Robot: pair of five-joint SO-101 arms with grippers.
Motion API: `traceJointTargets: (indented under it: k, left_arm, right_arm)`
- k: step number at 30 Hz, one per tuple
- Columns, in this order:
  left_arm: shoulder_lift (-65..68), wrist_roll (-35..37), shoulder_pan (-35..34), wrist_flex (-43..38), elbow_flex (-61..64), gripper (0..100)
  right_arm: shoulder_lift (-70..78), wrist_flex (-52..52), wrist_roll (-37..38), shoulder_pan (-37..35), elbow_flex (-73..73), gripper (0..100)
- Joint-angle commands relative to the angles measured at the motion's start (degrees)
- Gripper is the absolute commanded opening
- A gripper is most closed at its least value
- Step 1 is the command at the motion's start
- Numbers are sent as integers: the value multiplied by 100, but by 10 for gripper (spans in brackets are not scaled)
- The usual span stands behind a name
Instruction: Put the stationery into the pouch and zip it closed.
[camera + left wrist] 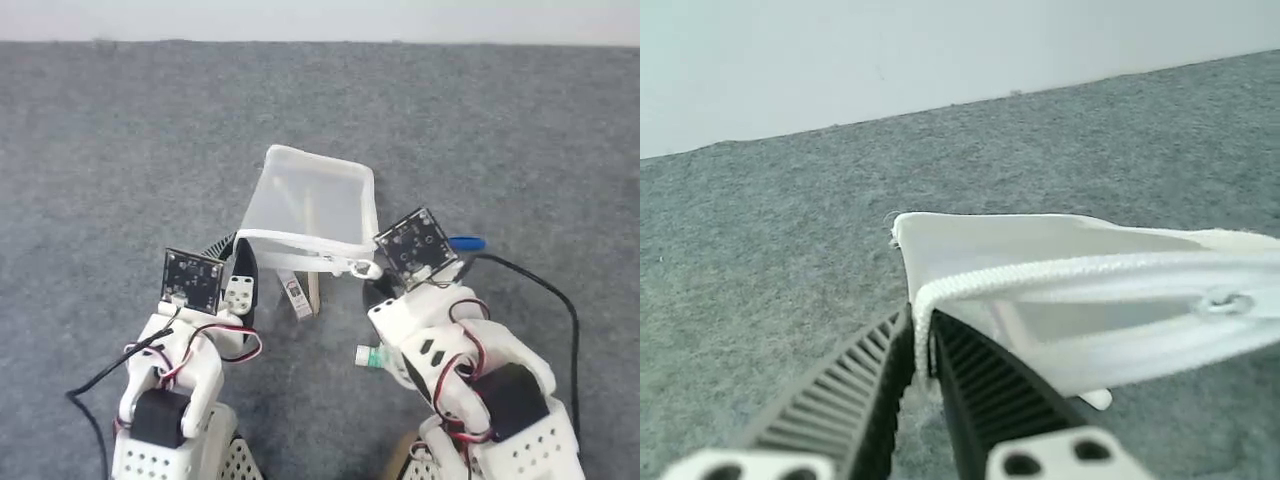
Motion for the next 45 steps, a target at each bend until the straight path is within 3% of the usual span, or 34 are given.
traceJointTargets:
  k: [1, 9, 15, 26, 39, 45]
  left_arm:
    - [-114, 88, -44, -9, -356, 11]
    - [-114, 88, 0, 9, -356, 26]
    - [-114, 88, 9, 123, -321, 182]
    - [-105, 97, 290, 185, -321, 184]
    - [-105, 70, 448, 299, -347, 39]
    - [-105, 62, 387, 308, -391, 9]
  right_arm:
    - [-198, 215, 70, 259, -466, 6]
    - [-198, 752, 70, 163, -879, 6]
    - [-207, 796, 18, -400, -870, 6]
    - [-207, 1226, 44, -927, -1398, 6]
    - [-778, 1552, 70, -1244, -1820, 11]
    - [-778, 1648, 26, -1174, -1749, 188]
